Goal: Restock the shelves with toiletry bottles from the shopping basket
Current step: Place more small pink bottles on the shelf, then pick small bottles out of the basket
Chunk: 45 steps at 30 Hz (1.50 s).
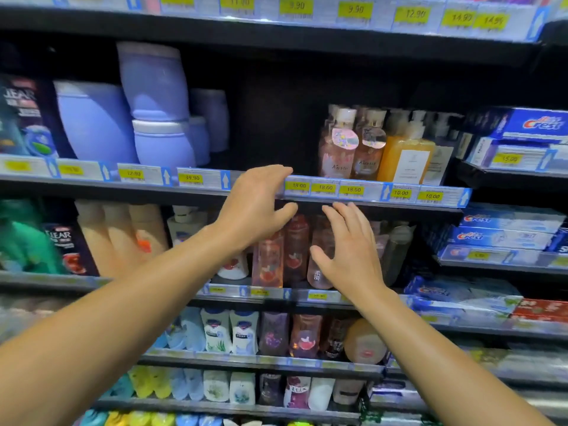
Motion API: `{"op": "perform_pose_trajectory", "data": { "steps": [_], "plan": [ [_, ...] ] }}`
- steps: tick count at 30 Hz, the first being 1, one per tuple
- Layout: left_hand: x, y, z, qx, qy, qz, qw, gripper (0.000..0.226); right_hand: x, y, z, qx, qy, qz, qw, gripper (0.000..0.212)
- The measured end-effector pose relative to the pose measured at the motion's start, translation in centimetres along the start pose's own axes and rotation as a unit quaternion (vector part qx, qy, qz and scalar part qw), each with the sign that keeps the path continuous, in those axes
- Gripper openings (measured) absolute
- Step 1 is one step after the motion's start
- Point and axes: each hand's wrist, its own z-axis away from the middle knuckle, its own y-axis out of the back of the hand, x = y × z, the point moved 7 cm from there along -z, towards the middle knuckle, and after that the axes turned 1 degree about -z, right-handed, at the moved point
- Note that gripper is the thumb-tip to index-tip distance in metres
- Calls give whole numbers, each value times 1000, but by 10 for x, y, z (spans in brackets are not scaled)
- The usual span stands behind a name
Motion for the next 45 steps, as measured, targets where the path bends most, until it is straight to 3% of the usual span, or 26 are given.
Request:
{"op": "perform_pose_trajectory", "data": {
  "steps": [4,13,23,32,39,45],
  "plan": [
    [-25,-10,65,-25,-18,-44,999,67,-29,-42,34,-76,13,3,997,73],
    [-118,-40,231,-145,86,-55,984,67,-102,-146,122,-237,44,-7,971,78],
    [-212,-97,427,-289,208,4,935,64,-168,-280,263,-397,45,-63,915,74],
    [-271,-159,607,-350,358,23,865,64,-184,-401,402,-551,5,-98,829,72],
    [-294,-221,711,-372,457,66,806,69,-169,-483,476,-605,9,-80,792,70],
    [-309,-298,771,-410,468,62,781,61,-136,-560,538,-645,1,-67,761,70]
  ]
}}
